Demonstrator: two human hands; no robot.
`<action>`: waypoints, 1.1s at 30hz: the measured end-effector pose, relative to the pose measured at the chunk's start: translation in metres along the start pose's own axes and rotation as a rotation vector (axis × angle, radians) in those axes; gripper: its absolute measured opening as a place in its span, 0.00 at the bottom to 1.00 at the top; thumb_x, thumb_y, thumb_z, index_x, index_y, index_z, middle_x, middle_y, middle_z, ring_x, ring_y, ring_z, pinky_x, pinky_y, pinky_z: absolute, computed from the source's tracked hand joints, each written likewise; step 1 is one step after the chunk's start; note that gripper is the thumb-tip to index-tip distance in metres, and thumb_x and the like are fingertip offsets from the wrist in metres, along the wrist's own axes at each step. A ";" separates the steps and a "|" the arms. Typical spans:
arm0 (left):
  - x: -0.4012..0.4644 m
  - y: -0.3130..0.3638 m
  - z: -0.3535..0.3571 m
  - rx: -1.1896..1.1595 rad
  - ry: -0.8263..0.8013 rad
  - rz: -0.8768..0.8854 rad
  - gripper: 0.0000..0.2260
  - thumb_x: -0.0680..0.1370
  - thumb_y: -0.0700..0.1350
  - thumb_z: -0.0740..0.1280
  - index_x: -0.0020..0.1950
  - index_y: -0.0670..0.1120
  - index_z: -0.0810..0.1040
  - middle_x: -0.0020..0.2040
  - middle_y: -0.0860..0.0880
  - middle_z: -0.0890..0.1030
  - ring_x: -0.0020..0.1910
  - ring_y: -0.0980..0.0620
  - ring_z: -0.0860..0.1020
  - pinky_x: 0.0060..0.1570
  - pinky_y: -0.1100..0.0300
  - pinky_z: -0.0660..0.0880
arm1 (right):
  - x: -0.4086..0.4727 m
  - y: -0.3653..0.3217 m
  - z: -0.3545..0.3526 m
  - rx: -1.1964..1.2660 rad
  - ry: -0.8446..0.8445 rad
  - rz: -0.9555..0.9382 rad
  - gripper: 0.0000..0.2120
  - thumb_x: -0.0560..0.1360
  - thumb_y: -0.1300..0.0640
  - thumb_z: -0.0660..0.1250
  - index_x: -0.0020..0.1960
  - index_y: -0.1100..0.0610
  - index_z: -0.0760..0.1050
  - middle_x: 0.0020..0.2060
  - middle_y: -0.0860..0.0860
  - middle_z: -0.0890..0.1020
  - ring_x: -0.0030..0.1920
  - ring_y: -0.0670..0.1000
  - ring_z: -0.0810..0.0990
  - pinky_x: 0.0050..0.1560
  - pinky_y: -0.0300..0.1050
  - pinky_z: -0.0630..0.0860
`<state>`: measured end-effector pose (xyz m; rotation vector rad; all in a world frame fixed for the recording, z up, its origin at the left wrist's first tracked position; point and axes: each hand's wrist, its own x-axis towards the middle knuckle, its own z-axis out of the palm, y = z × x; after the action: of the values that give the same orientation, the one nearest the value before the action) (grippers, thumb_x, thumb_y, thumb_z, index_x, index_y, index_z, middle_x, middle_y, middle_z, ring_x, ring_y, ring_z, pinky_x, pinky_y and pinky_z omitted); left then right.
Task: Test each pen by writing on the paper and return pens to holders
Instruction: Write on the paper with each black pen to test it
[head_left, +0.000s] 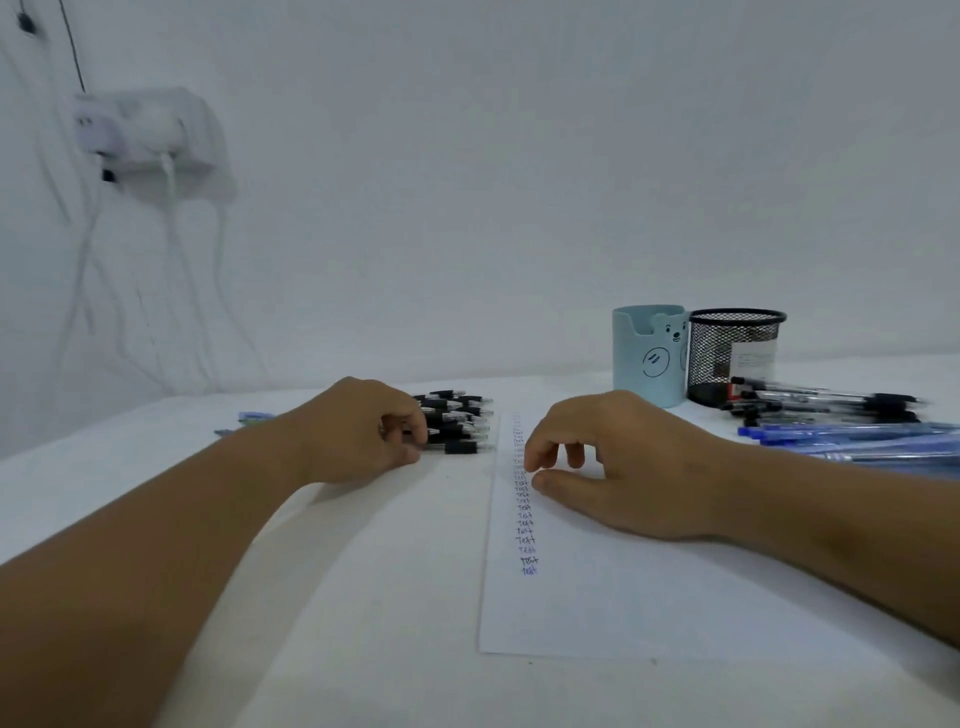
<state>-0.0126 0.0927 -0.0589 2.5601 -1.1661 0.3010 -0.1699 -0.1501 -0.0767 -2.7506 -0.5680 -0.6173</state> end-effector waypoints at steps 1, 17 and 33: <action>0.000 0.002 0.001 0.009 0.005 0.003 0.10 0.74 0.46 0.75 0.39 0.61 0.79 0.37 0.57 0.80 0.39 0.64 0.75 0.43 0.69 0.71 | -0.001 0.001 -0.001 0.007 0.004 0.004 0.03 0.78 0.50 0.69 0.50 0.47 0.81 0.45 0.41 0.81 0.46 0.46 0.78 0.44 0.30 0.70; -0.002 0.053 0.003 -0.219 0.160 0.181 0.10 0.79 0.33 0.65 0.45 0.47 0.78 0.42 0.53 0.79 0.39 0.56 0.78 0.42 0.62 0.74 | 0.001 0.002 0.001 -0.096 0.238 0.127 0.18 0.77 0.42 0.67 0.66 0.41 0.73 0.55 0.35 0.75 0.49 0.34 0.71 0.49 0.30 0.67; -0.013 0.075 -0.006 -1.739 -0.036 -0.181 0.15 0.74 0.44 0.64 0.54 0.34 0.79 0.56 0.34 0.84 0.53 0.37 0.85 0.54 0.54 0.82 | -0.003 0.009 -0.005 -0.012 0.227 0.278 0.06 0.82 0.54 0.62 0.50 0.47 0.77 0.38 0.44 0.83 0.37 0.44 0.77 0.39 0.42 0.73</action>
<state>-0.0781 0.0573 -0.0427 1.0542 -0.5891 -0.5820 -0.1704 -0.1603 -0.0750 -2.6523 -0.1284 -0.8474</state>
